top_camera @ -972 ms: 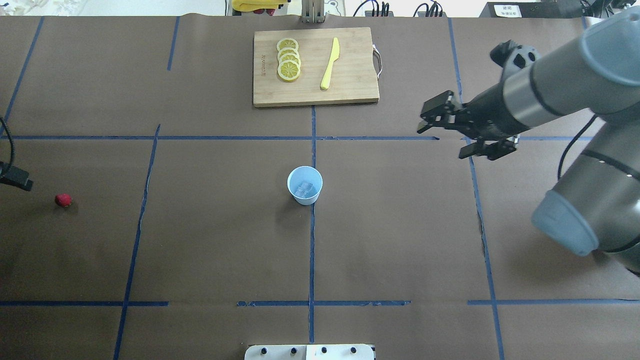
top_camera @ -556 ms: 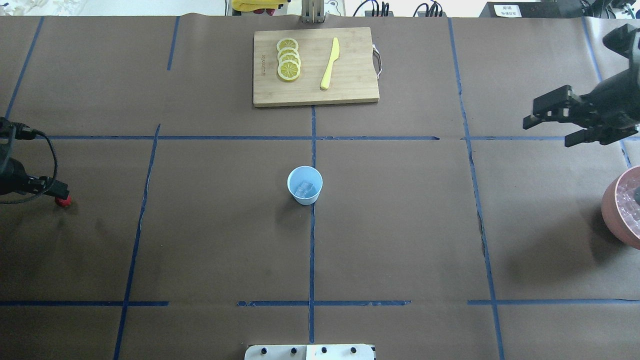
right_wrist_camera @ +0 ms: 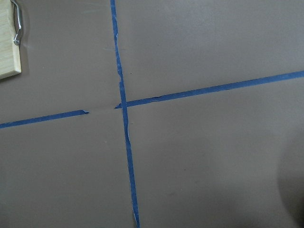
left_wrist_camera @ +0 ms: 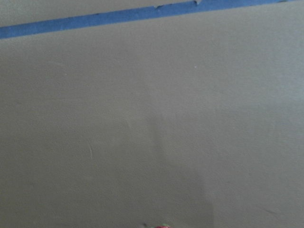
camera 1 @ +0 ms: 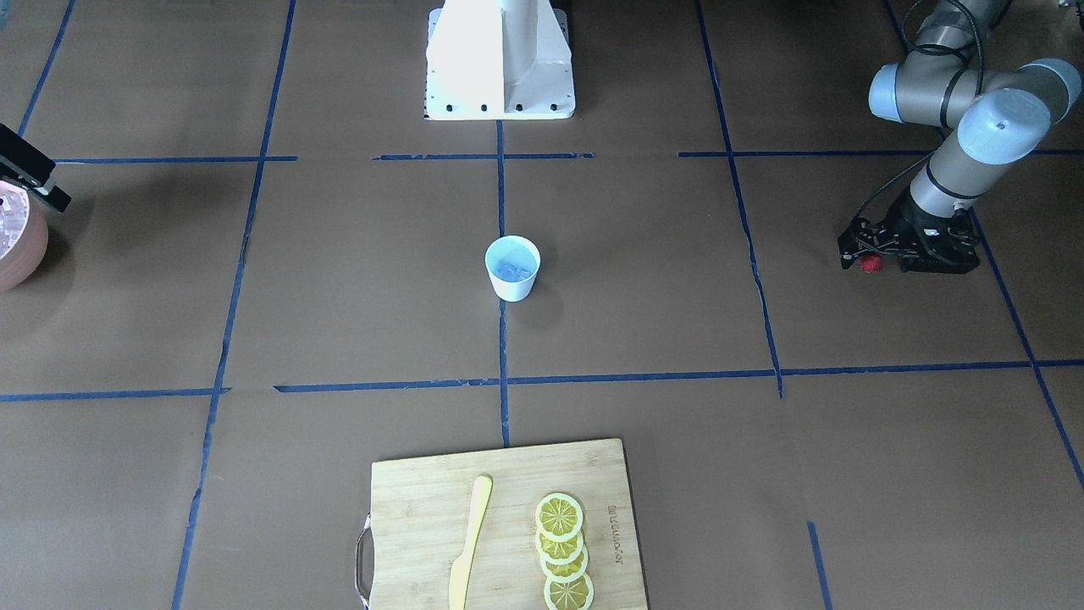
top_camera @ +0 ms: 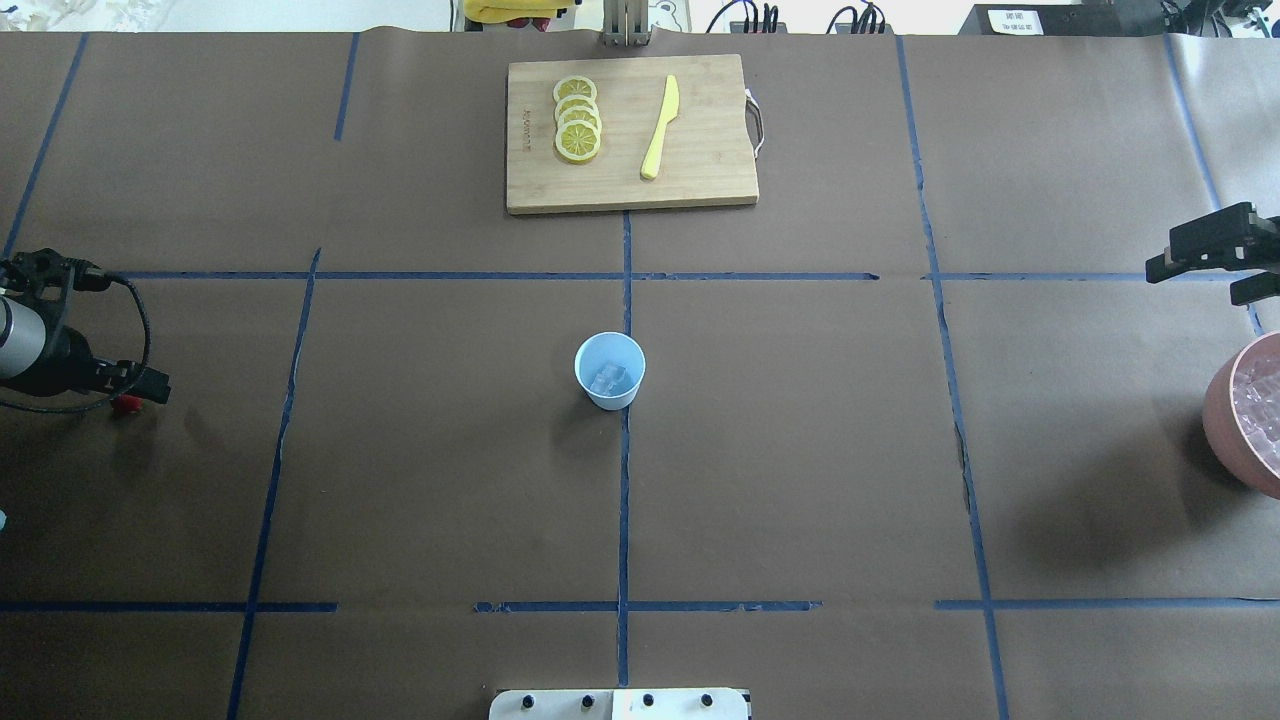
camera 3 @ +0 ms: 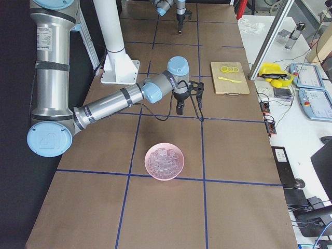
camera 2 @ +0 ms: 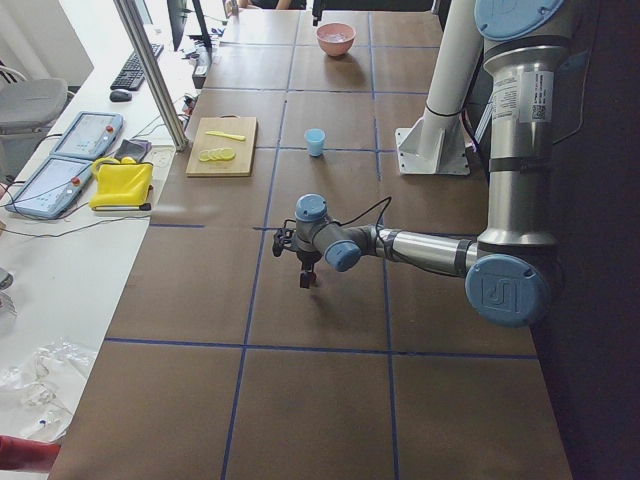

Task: Put ice and strawberries in cup
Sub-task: 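Grasp the red strawberry with the left gripper while the right gripper withdraws, then carry the strawberry with the left gripper over the blue cup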

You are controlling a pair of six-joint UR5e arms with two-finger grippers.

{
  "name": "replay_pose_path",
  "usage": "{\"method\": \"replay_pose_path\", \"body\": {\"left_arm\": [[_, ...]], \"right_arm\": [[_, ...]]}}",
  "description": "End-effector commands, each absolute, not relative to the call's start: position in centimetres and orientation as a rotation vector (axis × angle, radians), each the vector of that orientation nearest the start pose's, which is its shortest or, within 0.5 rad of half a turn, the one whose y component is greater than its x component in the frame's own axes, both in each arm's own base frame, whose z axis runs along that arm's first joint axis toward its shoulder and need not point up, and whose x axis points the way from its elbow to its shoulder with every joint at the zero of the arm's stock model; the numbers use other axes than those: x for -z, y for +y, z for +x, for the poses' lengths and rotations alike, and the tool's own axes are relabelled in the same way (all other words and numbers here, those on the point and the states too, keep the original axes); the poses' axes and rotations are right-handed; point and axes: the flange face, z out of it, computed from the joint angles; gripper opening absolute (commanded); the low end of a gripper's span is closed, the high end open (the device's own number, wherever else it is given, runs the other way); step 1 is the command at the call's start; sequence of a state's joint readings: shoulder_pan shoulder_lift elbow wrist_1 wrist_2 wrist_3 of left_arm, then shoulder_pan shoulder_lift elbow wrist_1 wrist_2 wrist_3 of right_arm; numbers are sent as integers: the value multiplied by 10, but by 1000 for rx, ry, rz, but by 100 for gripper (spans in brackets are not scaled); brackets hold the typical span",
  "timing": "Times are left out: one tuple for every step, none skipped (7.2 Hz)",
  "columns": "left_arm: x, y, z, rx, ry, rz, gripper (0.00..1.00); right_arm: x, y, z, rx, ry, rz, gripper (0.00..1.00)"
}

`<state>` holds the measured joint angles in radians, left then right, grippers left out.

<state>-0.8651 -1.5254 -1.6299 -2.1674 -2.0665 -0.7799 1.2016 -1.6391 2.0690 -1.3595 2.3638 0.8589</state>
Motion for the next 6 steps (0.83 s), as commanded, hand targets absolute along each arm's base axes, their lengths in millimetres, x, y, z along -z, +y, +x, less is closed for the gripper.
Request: {"method": "replay_pose_path", "body": {"left_arm": [[-603, -440, 263, -76, 760, 113, 73], [-601, -439, 263, -78, 764, 111, 30], [-598, -439, 262, -81, 771, 111, 1], [-589, -440, 261, -81, 780, 121, 0], [-579, -440, 261, -62, 791, 123, 0], [-568, -437, 263, -25, 819, 101, 0]], "right_arm": [[-418, -442, -104, -197, -975, 57, 100], [-416, -443, -104, -201, -976, 56, 100], [-415, -443, -104, -202, -978, 57, 100], [-412, -446, -106, -209, -979, 58, 100], [-410, -448, -107, -216, -981, 58, 100], [-410, -448, -107, -221, -982, 52, 100]]}}
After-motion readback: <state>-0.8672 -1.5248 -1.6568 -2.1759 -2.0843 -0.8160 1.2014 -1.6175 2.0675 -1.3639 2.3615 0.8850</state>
